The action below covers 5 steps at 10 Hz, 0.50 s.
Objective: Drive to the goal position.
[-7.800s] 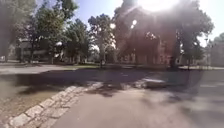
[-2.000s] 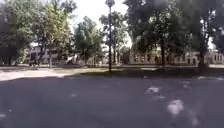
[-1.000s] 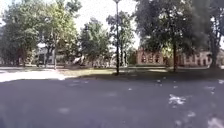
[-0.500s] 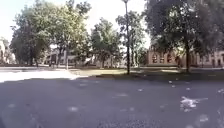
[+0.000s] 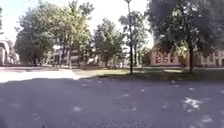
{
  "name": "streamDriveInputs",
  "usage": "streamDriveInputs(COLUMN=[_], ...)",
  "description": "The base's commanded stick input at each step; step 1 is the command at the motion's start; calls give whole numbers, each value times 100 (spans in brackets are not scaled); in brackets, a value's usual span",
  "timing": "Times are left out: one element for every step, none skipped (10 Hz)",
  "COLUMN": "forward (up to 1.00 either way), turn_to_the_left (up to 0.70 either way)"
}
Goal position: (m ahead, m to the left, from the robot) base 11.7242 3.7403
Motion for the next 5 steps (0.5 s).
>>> streamDriveInputs(forward=[0,0,0,0,0], turn_to_the_left=[70,70,70,70,70])
